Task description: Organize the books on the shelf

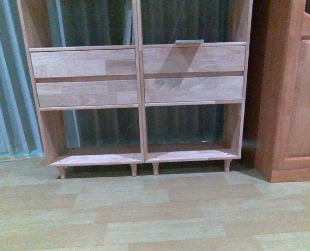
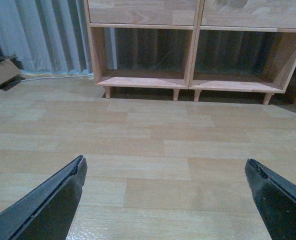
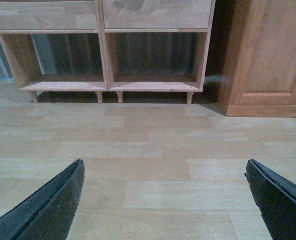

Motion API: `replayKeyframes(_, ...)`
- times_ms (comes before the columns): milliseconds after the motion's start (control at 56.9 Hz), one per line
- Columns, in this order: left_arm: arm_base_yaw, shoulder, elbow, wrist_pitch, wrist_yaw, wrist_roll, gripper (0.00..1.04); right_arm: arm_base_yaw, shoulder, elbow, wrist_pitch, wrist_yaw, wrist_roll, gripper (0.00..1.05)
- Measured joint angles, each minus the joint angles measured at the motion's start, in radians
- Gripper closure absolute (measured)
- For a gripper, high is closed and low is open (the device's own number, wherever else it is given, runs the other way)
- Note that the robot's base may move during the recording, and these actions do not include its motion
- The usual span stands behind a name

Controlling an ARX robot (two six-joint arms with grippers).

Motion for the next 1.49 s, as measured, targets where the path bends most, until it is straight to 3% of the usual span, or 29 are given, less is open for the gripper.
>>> replayKeyframes(1493, 0.000, 0.000, 0.000, 0.000, 0.000, 0.000, 0.07, 0.000, -0.001, 0.000, 0.000, 0.000, 0.000, 0.07)
